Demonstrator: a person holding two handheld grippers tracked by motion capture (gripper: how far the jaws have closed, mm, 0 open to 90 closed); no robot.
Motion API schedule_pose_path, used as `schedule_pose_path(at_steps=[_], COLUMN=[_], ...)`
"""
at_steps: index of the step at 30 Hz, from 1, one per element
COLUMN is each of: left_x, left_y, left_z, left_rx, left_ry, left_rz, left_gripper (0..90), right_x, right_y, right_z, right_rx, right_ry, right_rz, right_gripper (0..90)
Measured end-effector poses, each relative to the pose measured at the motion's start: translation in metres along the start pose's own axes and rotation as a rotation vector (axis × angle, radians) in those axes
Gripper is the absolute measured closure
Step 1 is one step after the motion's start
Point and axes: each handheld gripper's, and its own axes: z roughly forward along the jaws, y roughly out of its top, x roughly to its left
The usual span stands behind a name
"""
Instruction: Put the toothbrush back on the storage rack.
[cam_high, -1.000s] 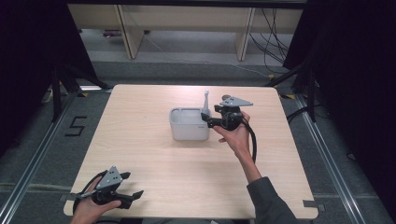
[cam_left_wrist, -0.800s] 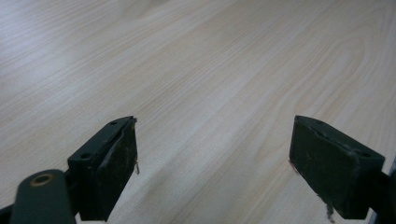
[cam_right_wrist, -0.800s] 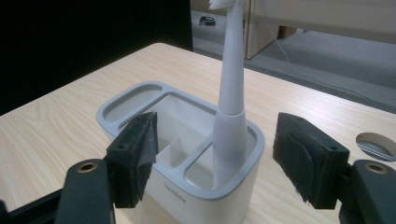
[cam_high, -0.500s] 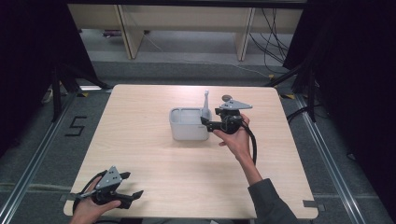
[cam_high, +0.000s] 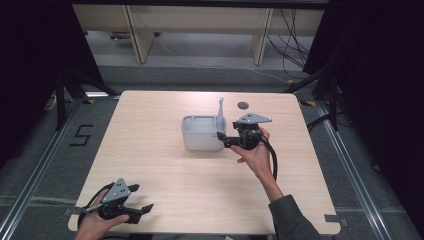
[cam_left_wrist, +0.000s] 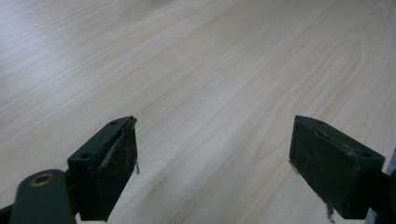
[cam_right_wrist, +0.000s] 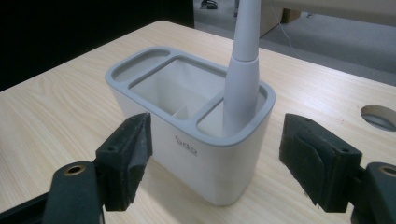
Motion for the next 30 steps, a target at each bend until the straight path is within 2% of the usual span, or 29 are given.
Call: schedule_pose_path(at_steps=[2, 6, 9, 11, 13, 14, 15, 16, 21, 22, 24, 25, 30], left_x=[0.0, 0.0, 0.0, 0.0, 0.0, 0.0, 0.0, 0.0, 0.0, 0.0, 0.0, -0.001, 0.0], left_y=[0.001, 0.0, 0.001, 0.001, 0.001, 0.001, 0.0, 0.0, 0.0, 0.0, 0.0, 0.0, 0.0], left_z=[0.0, 0.0, 0.0, 0.0, 0.0, 0.0, 0.0, 0.0, 0.0, 0.0, 0.0, 0.0, 0.001], left_rx=[0.012, 0.001, 0.005, 0.002, 0.006, 0.005, 0.005, 0.001, 0.001, 0.002, 0.002, 0.001, -0.003], left_ry=[0.0, -0.001, -0.001, -0.001, 0.0, 0.0, 0.0, -0.001, -0.001, -0.001, -0.001, -0.002, -0.005], left_rz=[-0.004, -0.006, 0.0, -0.006, -0.001, -0.001, -0.001, -0.006, -0.006, -0.006, -0.006, -0.007, -0.006], left_gripper=[14.9, 15.0, 15.0, 14.9, 15.0, 14.9, 15.0, 15.0, 15.0, 14.9, 15.0, 15.0, 15.0], right_x=[0.002, 0.002, 0.003, 0.003, 0.003, 0.006, 0.004, 0.005, 0.007, 0.01, 0.01, 0.01, 0.016], right_y=[-0.001, -0.005, -0.007, -0.008, -0.008, -0.009, -0.01, -0.01, -0.013, -0.015, -0.016, -0.017, -0.022], right_z=[-0.002, -0.006, -0.008, -0.009, -0.011, -0.011, -0.011, -0.013, -0.016, -0.016, -0.018, -0.018, -0.021], right_rx=[0.01, 0.016, 0.01, 0.013, 0.025, 0.02, 0.019, 0.026, 0.025, 0.028, 0.033, 0.035, 0.052], right_ry=[-0.016, -0.013, -0.01, -0.005, -0.014, -0.018, -0.01, -0.009, -0.013, -0.014, -0.015, -0.003, 0.022], right_rz=[0.017, 0.007, 0.024, 0.003, 0.003, 0.029, -0.002, 0.012, -0.004, 0.022, 0.008, -0.005, -0.006], right_gripper=[25.9, 25.6, 25.4, 25.1, 24.9, 24.8, 24.7, 24.6, 24.2, 24.2, 24.0, 23.9, 22.8])
